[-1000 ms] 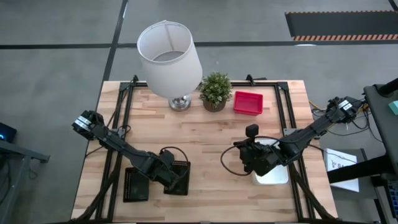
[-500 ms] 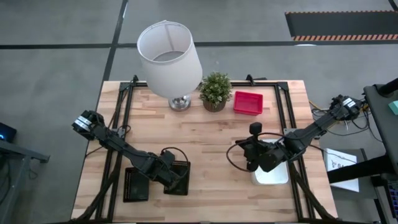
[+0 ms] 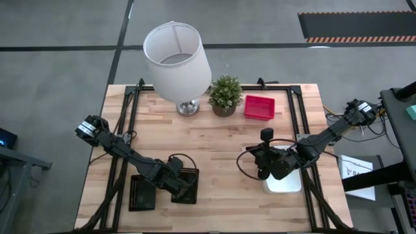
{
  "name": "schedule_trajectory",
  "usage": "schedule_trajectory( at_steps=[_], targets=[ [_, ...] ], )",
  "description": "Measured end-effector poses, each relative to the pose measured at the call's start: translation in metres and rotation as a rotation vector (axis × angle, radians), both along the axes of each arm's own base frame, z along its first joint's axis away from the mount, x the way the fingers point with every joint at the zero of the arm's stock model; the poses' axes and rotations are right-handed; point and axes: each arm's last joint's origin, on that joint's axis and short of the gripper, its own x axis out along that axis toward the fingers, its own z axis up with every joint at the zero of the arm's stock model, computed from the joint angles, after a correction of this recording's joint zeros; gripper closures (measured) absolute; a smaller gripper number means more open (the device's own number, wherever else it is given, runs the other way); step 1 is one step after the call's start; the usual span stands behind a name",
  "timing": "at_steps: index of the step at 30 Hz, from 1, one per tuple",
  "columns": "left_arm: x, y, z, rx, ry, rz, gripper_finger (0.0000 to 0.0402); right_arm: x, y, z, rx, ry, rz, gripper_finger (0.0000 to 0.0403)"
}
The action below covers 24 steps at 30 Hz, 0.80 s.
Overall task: Stack baskets by color
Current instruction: Stack the right black bin on the black bins
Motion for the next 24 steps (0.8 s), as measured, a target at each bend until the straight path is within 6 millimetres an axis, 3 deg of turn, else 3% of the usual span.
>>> schedule_trajectory(
  at_steps=[13, 24],
  targets=[
    [0.0, 0.0, -0.001, 0.001, -0.001, 0.0, 0.0258, 0.0, 0.0, 0.0, 0.001, 0.001, 0.001, 0.0394],
    [-0.004, 0.002, -0.016, -0.013, -0.007, 0.021, 0.0258, 0.0, 0.0, -0.001, 0.004, 0.002, -0.002, 0.0394]
  ],
)
